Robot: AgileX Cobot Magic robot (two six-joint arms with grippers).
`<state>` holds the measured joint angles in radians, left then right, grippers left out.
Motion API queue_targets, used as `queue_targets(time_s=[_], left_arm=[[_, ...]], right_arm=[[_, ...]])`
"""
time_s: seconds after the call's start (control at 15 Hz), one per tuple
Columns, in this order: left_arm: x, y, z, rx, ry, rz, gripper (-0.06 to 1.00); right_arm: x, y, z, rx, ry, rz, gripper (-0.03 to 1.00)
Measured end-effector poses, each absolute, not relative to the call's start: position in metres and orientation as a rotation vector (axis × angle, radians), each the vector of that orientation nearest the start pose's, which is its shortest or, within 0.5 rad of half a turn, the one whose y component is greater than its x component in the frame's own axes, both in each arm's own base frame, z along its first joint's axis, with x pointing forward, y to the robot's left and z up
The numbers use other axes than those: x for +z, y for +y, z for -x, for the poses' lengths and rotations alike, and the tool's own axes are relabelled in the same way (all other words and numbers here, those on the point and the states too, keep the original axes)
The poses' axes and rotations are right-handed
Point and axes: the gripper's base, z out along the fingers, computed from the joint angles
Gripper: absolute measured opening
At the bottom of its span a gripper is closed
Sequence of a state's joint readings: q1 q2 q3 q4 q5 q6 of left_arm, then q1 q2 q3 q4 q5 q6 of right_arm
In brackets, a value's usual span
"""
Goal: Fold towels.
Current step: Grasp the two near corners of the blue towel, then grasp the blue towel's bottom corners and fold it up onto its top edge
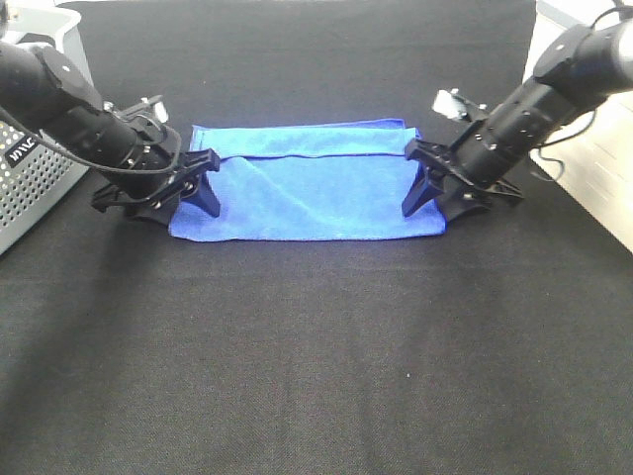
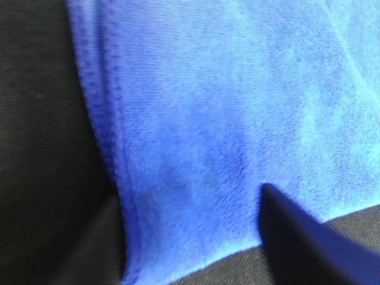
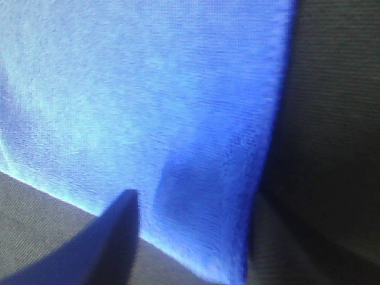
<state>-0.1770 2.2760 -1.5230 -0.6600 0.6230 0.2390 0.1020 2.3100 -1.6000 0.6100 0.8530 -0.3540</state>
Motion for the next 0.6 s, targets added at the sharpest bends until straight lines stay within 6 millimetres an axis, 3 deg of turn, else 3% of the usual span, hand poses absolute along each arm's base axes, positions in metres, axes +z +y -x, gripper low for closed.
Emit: queue_targets(time_s=[0.2,0.27,0.6], left_arm=[[0.096,-0.111,-0.443,-0.612,2.792,0.074,0.11],[0.095,-0.111,-0.441,-0.605,2.812,0.05,0.02],[0.106,-0.11,-0.426,-0.607,2.945,-0.064,0.01]], right_arm=[[0.097,0.087,-0.447,0.68,2.896,0.048,0.13],[0.097,0.084,-0.448,0.678,2.896,0.019,0.03],[0.1,0.079,-0.436,0.74,2.976,0.019,0.0]])
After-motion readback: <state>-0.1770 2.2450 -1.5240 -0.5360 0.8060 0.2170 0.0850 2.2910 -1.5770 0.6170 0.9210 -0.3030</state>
